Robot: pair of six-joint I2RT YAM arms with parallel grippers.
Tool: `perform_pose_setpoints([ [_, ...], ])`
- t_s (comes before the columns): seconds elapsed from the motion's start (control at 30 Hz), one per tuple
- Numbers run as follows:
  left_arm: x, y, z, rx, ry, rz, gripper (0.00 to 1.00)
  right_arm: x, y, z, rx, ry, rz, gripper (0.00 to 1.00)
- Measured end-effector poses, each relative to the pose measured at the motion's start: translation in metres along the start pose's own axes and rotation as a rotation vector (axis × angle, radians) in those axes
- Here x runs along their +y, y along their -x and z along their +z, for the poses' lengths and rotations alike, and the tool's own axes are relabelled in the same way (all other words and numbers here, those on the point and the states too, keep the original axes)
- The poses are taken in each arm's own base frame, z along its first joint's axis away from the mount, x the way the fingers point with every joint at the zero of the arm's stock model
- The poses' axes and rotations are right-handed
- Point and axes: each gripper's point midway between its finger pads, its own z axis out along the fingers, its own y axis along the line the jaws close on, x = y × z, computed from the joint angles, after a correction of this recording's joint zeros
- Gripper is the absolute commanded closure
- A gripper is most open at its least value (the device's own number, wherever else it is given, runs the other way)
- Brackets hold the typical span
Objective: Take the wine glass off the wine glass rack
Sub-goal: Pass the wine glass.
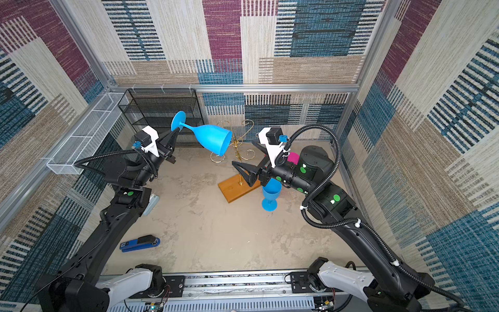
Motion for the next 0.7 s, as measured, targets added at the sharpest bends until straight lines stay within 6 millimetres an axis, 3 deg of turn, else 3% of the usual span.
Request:
perform_pose_setpoints([
  [0.17,0.000,-0.007,-0.005,-0.010,0.006,-0.114,1.00,-0.006,-0.004,0.012,0.007,0.003,0.016,0.06],
  [0.5,-0.006,-0.003,-0.012,-0.026,-0.010,-0.193,1.00,-0.030,-0.010,0.059,0.031,0.007,0.023,0.18],
  [0.6,-0.009,-0.003,-0.014,-0.024,-0.025,-0.201,1.00,-0.034,-0.010,0.073,0.032,0.024,0.023,0.27],
  [0.7,-0.009,-0.006,-0.014,-0.020,-0.028,-0.215,1.00,-0.037,-0.010,0.087,0.033,0.045,0.023,0.46],
])
